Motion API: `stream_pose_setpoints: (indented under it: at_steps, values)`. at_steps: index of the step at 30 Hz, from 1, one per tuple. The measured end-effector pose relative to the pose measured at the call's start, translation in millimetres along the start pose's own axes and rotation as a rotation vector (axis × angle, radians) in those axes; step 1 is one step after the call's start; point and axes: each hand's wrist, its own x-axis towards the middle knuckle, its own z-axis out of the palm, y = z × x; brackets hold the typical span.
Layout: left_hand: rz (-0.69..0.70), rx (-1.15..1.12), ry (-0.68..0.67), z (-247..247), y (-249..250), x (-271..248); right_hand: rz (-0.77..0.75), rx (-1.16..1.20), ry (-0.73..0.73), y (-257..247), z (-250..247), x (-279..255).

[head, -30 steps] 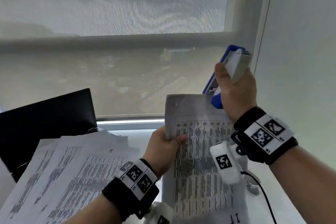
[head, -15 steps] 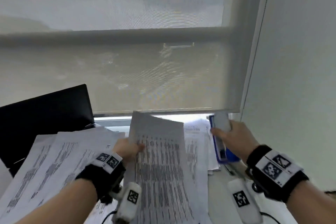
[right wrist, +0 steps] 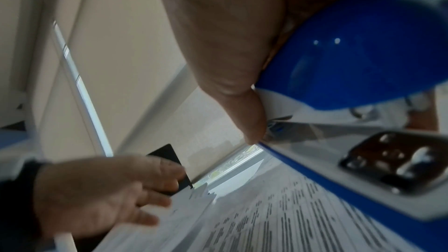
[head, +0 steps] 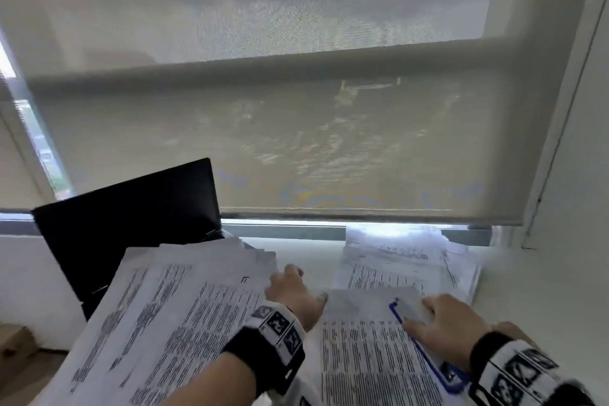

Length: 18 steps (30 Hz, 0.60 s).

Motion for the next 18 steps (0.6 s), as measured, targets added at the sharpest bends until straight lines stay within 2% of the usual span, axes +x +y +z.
stream_pose_setpoints:
  at_steps: [3,6,9,12,15,18]
  values:
    - [0.092,0.01,-0.043,-39,-8,30,-0.044,0.0,-0.003,-20,3,25]
    - [0.194,-0.014,-0.172,-48,-25,43,-0.031,-0.035,0.006,-43,11,48]
    - [0.274,0.091,-0.348,-23,-26,35,-0.049,-0.096,-0.054,-57,27,60]
    - [0.315,0.172,-0.455,13,-20,38,-0.093,-0.109,-0.09,-58,38,57]
    - [0.239,0.211,-0.451,37,-13,46,-0.063,-0.07,-0.039,-49,40,46]
    - [0.226,0.254,-0.483,48,-11,40,0.065,0.131,0.011,-39,38,43]
